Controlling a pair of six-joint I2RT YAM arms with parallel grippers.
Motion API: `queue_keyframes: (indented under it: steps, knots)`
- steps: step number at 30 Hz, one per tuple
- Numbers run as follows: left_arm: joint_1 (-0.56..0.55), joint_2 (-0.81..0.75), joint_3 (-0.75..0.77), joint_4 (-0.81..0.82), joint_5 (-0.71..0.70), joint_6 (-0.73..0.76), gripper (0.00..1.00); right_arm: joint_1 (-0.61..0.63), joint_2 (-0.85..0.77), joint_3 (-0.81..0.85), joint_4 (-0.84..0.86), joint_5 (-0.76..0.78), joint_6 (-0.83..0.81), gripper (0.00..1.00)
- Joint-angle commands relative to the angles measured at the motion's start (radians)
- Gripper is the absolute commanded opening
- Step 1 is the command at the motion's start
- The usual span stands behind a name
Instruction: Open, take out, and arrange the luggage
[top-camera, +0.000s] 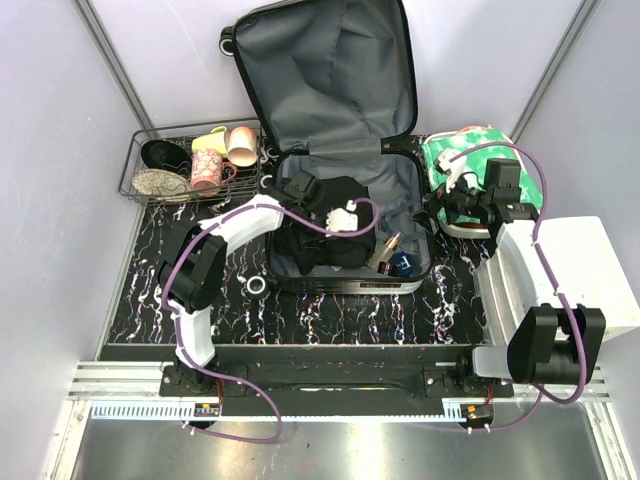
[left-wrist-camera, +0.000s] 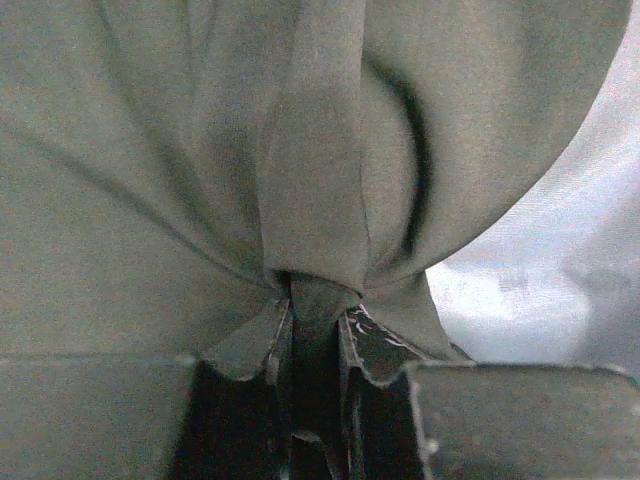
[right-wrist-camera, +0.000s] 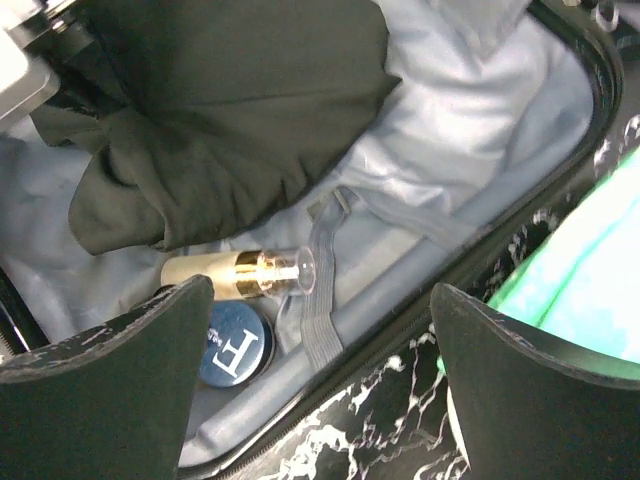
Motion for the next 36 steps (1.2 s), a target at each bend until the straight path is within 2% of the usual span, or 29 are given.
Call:
queue_keyframes:
  steps: [1,3,6,11,17,18,23,31,33,34,35,36]
  knots:
    - [0.048,0.017,0.137,-0.118,0.157,-0.046,0.14,0.066,-0.050,-0.055,0.150,-0.088,-0.123,1.00]
    - [0.065,0.045,0.207,-0.163,0.186,-0.072,0.07,0.098,-0.054,-0.074,0.150,-0.080,-0.197,1.00]
    - [0.096,0.079,0.283,-0.231,0.251,-0.098,0.03,0.172,-0.059,-0.121,0.202,-0.076,-0.252,1.00]
    - [0.136,0.105,0.338,-0.263,0.324,-0.122,0.01,0.279,-0.054,-0.235,0.314,-0.074,-0.416,1.00]
    - [0.154,0.126,0.386,-0.307,0.363,-0.089,0.00,0.327,0.027,-0.308,0.556,-0.071,-0.479,1.00]
    - [0.154,0.130,0.389,-0.321,0.366,-0.078,0.00,0.344,0.039,-0.310,0.622,-0.065,-0.476,1.00]
    - [0.155,0.134,0.395,-0.337,0.395,-0.060,0.00,0.381,0.148,-0.262,0.706,-0.046,-0.482,1.00]
    - [0.165,0.143,0.407,-0.340,0.407,-0.070,0.00,0.456,0.306,-0.144,0.723,-0.059,-0.515,1.00]
    - [0.169,0.143,0.415,-0.343,0.418,-0.078,0.00,0.476,0.335,-0.123,0.716,-0.050,-0.515,0.92]
    - [0.175,0.142,0.415,-0.346,0.418,-0.078,0.00,0.477,0.344,-0.097,0.705,-0.046,-0.513,0.84]
    - [0.178,0.139,0.416,-0.347,0.420,-0.081,0.02,0.479,0.349,-0.083,0.684,-0.043,-0.501,0.71]
    - [0.189,0.137,0.416,-0.352,0.423,-0.084,0.07,0.479,0.355,-0.056,0.668,-0.036,-0.495,0.63]
